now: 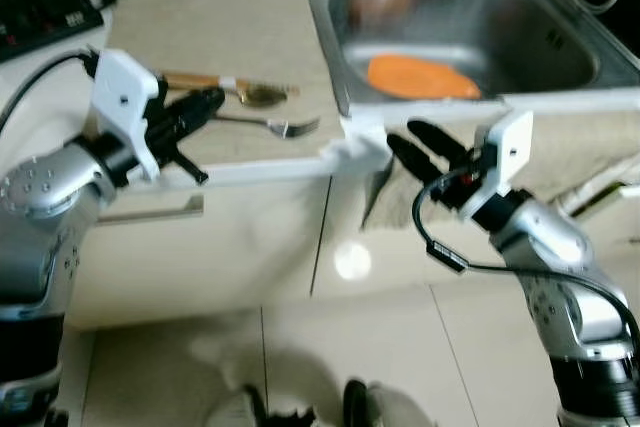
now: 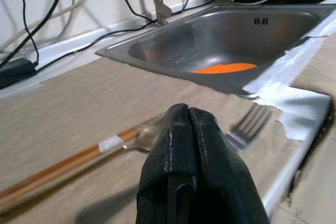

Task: Kitchen organization

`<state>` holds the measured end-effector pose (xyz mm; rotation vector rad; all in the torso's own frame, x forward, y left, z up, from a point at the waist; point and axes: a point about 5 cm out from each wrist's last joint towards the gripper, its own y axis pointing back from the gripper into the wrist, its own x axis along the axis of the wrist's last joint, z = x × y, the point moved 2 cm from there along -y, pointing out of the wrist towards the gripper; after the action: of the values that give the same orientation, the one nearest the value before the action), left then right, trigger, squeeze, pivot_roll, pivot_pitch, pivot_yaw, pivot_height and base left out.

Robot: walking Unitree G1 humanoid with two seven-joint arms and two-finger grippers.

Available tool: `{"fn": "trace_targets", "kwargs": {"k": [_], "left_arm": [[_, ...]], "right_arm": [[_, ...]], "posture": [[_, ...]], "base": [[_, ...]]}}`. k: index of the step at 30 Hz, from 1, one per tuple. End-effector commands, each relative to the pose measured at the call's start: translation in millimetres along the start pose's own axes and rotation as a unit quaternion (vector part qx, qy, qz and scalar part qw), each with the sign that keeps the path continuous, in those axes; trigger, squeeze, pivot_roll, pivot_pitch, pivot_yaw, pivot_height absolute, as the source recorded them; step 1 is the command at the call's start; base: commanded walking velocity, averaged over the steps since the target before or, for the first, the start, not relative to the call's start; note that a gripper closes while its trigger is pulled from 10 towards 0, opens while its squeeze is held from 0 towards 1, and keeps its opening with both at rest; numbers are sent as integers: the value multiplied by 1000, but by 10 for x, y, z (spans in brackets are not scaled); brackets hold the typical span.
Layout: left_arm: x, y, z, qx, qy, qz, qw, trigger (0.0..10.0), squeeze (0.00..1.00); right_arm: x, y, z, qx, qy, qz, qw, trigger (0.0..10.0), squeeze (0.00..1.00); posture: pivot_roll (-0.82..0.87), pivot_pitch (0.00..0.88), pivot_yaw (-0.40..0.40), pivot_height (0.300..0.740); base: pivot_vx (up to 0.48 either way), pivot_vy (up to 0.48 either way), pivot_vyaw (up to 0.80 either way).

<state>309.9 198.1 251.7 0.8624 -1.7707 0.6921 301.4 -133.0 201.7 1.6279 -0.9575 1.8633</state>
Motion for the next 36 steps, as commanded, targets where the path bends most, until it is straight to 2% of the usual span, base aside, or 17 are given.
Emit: {"fn": "trace_targets", "kwargs": {"k": [1, 36], "left_arm": [[16, 10, 20, -6, -1, 0, 1000, 10000, 0], [22, 27, 30, -23, -8, -6, 1000, 10000, 0]], "right_arm": [[5, 14, 11, 2, 4, 0, 1000, 10000, 0], [52, 17, 28, 6, -2, 20, 1000, 10000, 0]], "posture": [[-163, 194, -51, 740], [-154, 164, -34, 740]], "base": [[281, 0, 0], [281, 0, 0]]}}
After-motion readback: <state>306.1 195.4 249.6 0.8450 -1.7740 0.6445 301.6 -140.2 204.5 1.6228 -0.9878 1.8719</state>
